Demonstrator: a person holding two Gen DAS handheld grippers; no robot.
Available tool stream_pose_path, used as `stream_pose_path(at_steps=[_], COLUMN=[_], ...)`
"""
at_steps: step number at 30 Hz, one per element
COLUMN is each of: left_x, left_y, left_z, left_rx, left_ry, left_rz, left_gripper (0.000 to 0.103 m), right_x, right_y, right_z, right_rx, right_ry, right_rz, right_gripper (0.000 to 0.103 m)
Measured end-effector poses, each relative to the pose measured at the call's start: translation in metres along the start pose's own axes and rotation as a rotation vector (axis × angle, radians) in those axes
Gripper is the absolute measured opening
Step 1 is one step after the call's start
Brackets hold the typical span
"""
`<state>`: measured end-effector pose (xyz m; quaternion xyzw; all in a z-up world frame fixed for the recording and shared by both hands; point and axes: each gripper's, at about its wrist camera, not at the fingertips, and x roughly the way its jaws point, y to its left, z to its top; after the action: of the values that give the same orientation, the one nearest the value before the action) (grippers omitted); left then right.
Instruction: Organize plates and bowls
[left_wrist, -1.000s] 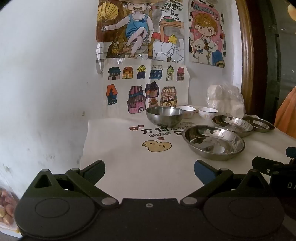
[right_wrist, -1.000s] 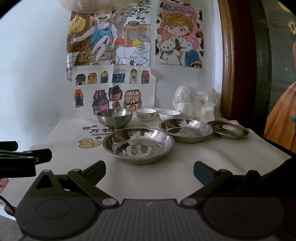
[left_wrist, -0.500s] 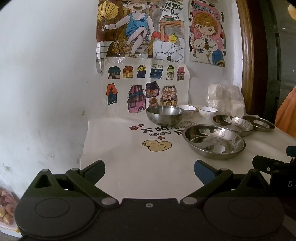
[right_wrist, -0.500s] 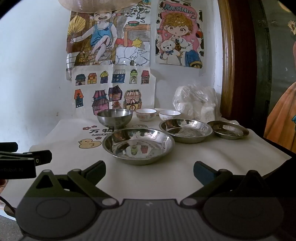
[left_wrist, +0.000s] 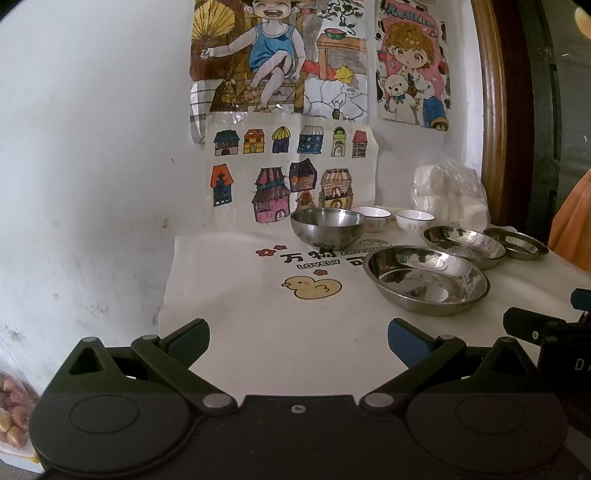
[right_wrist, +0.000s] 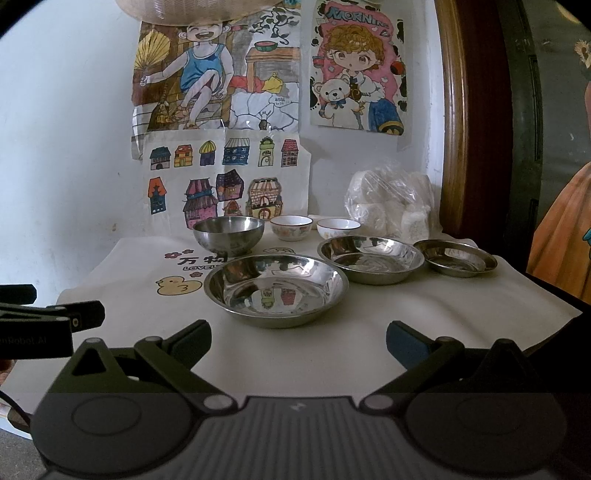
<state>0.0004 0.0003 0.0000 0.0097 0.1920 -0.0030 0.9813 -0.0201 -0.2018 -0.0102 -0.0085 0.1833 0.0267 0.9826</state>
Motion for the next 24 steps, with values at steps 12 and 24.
stream_pose_path(at_steps=[12,24], left_x=[0.0001,0.0012], left_y=[-0.0001,0.0012], left_z=[0.0000,-0.0098], left_rx=[0.000,0.000], left_ry=[0.003,0.006], left_rz=[0.000,-0.001], left_gripper=[0.102,0.102], right_x=[0.0004,0.0007], right_y=[-0.0004,-0.0008], right_z=[0.0003,0.0005], right_rx=[0.000,0.000], right_ry=[0.001,0.002], right_rz=[0.000,0.000], right_gripper=[0.103,0.103])
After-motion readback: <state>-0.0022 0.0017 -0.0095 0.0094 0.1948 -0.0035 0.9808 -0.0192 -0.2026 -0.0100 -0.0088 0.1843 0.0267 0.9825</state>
